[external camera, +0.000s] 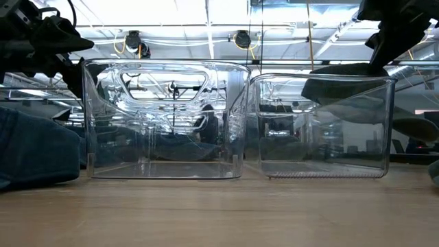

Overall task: Pick & Place hat
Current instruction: Put the middle gray cap into the right transparent bin

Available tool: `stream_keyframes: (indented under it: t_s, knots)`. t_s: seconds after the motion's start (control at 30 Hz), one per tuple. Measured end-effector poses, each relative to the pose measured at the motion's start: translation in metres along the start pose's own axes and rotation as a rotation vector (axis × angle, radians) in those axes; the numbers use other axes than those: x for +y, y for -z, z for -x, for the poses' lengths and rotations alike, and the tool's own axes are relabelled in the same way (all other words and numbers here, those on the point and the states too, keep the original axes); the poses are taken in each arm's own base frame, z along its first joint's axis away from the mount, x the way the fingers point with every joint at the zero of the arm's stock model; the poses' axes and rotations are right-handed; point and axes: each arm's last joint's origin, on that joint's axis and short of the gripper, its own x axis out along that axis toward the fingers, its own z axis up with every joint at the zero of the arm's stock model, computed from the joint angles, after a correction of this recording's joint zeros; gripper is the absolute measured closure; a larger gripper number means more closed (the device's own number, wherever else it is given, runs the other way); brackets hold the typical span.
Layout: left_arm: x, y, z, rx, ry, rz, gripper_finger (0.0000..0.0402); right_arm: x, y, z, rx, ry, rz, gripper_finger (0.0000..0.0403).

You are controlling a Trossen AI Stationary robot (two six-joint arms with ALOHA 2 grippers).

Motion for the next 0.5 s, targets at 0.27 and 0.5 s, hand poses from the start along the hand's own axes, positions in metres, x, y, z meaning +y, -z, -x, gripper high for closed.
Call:
stream_keyframes:
  t_s: [0.27, 0.5]
  knots:
    - [0.000, 0.000, 0.000, 0.000, 0.000, 0.000, 0.0174, 0.006, -0.011, 0.001, -0.093, -0.133, -0.019, 0.0403]
    - [0.000, 0.000, 0.000, 0.000, 0.000, 0.000, 0.0174, 0.017, -0.023, 0.006, -0.233, -0.269, 0.069, 0.0403]
